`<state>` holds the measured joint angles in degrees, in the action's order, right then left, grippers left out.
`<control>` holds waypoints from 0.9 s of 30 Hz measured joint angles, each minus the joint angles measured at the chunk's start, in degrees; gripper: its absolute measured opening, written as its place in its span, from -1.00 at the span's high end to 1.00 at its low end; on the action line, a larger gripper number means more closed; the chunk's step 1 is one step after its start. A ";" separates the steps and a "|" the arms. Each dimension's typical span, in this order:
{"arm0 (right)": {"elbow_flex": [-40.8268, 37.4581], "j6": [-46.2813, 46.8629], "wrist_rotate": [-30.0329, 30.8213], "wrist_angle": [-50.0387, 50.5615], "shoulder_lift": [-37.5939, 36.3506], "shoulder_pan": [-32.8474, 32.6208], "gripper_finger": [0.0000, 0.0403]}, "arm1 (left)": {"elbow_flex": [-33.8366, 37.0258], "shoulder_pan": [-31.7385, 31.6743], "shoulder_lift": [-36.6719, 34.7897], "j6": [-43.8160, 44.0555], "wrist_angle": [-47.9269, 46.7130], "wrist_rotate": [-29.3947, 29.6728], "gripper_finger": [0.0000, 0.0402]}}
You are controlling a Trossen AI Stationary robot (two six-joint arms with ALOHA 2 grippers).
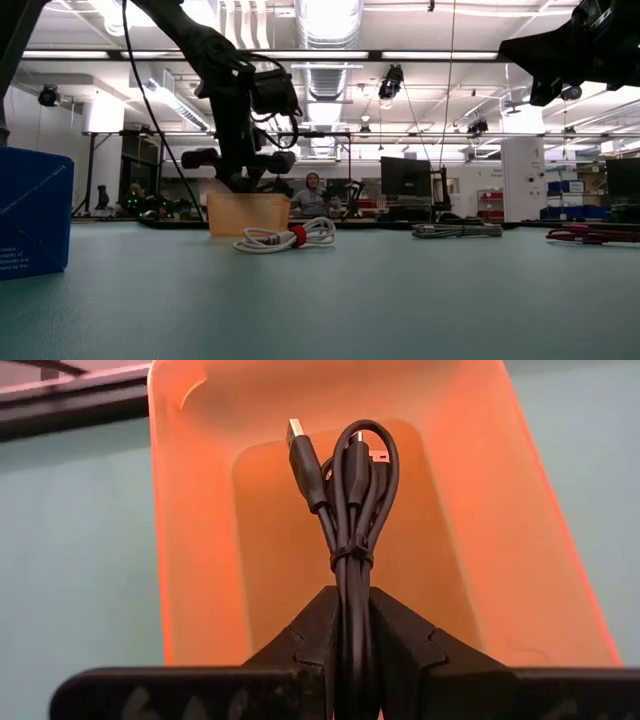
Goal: Pick and place USB-C Cables
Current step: Put the black charger cable into the orange bin
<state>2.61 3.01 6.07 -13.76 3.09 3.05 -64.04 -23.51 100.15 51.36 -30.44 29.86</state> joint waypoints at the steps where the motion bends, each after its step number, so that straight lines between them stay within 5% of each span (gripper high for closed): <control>1: 0.00 0.00 0.00 0.00 0.00 0.00 0.96 | 0.13 0.00 -0.01 0.77 0.04 -0.24 0.84; 27: 0.00 0.00 0.00 0.00 0.00 0.00 0.96 | 0.77 0.02 -0.03 1.26 0.04 -1.18 0.84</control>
<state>2.61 3.01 6.07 -13.76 3.09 3.05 -63.26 -23.49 100.12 52.62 -30.39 28.69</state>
